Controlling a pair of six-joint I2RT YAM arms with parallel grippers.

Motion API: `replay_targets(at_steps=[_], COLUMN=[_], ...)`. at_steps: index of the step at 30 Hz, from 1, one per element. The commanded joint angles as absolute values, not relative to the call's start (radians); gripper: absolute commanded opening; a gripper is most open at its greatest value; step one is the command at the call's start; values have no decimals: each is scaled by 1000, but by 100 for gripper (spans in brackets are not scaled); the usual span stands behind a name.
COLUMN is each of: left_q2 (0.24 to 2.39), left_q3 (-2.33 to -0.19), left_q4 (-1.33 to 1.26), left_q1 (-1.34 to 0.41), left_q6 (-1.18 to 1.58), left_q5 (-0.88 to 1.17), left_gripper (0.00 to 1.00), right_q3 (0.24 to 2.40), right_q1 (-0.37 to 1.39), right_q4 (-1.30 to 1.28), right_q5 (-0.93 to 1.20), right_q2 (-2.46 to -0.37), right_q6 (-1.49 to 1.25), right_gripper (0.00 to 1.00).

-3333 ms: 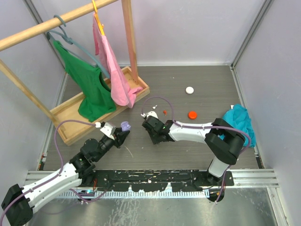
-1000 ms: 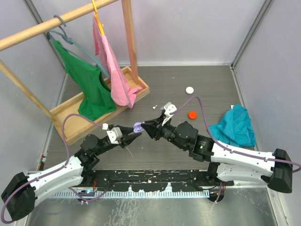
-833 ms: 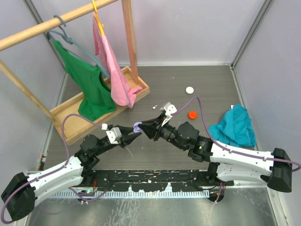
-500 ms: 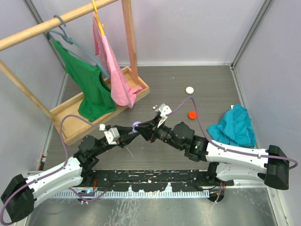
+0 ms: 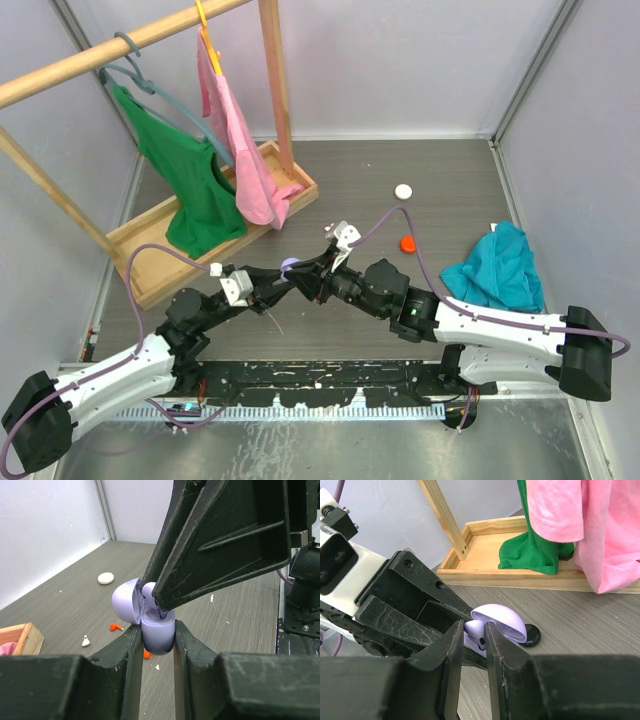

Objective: Insert the wireless bluetooth earbuds into the charging case
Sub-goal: Place the earbud in the charging case.

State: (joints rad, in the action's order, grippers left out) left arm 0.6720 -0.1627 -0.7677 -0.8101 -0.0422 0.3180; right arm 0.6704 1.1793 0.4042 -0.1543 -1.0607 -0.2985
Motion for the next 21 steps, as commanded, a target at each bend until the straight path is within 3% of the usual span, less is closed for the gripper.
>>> replay_targets(at_steps=[1,12,21], left_q2=[666,694,693], left_q3=[-199,-186,-191], left_q4=[-854,-816,-765], left_q1=[-811,-810,-810], left_q6=[-38,-12,14], left_q5=[305,340,459], left_gripper=[0,0,0], right_q3=[689,766,847], right_q1=[1186,1176,982], right_q4=[465,297,110], right_q5=[-150,-132,256], right_q2=[-1054,-1000,-1013], right_q6=[-306,-186,-157], right_gripper=[32,63,76])
